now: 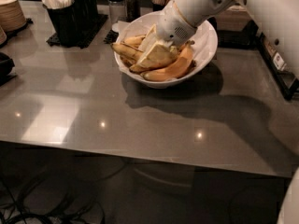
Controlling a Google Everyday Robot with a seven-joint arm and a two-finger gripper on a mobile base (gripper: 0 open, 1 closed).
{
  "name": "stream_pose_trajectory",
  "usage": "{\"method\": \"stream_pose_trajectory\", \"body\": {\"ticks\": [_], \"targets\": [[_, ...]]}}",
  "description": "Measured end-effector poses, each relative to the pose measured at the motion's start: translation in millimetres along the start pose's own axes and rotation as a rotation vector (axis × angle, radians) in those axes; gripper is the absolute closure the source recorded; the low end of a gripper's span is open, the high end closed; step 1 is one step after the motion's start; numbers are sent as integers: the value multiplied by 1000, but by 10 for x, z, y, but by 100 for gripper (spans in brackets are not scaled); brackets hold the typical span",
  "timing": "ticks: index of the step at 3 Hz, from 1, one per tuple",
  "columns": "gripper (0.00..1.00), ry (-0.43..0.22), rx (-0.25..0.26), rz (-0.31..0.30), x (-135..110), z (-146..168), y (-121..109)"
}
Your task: Pick banana from white bowl
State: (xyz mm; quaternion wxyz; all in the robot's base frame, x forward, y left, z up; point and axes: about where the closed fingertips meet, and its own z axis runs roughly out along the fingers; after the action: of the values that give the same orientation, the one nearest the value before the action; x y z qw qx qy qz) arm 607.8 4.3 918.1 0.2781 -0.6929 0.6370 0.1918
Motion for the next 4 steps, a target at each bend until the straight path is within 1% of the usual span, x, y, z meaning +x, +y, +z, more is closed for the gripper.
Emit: {"method": "stream_pose_trajectory", "body": {"ticks": [1,2,3,4], "targets": [[100,54,66,-11,-68,-321,60],[100,123,166,-32,-208,-805,195],[100,134,235,-51,-421,-1301,590],[100,46,222,-77,-409,-1226,932]]}}
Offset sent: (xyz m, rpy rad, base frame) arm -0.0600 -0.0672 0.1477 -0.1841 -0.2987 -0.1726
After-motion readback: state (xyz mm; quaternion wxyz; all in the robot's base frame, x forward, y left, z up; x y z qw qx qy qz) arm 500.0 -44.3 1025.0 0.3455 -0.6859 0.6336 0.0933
